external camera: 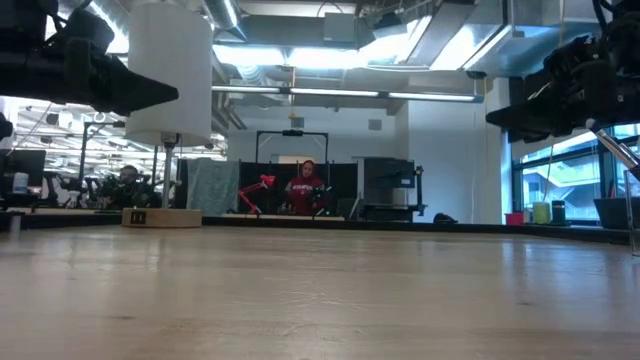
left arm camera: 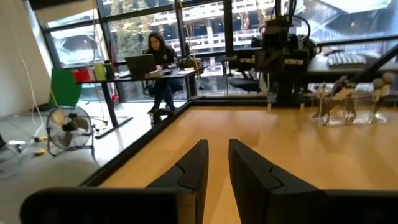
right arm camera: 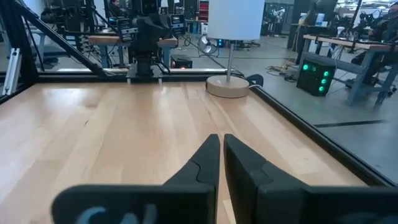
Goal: Put items in baskets/containers
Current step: Return to Home Position
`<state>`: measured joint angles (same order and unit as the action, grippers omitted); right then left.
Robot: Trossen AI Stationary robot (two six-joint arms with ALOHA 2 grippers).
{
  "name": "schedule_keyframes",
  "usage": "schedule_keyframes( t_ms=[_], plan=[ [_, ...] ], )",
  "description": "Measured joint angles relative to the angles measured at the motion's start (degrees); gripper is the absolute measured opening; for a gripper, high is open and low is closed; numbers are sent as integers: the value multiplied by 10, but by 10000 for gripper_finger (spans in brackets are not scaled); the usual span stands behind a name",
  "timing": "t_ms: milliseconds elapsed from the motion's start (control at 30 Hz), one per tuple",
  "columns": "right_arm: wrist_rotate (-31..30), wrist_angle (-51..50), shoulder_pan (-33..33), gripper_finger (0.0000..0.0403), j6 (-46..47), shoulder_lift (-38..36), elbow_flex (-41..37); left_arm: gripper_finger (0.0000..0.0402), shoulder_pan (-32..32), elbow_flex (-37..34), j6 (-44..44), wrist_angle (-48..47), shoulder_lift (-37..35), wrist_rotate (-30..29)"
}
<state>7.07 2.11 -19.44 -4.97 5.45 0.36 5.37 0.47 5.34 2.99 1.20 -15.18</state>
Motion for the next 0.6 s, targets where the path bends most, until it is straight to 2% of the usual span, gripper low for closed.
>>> schedule_keyframes(
  t_ms=[233, 600],
  plan=[
    [0, 0, 0, 25, 48, 3, 0, 58, 0, 0, -2, 0, 6, 1],
    [0, 0, 0, 25, 47, 3, 0, 59, 0, 0, -26, 0, 6, 1]
  ],
)
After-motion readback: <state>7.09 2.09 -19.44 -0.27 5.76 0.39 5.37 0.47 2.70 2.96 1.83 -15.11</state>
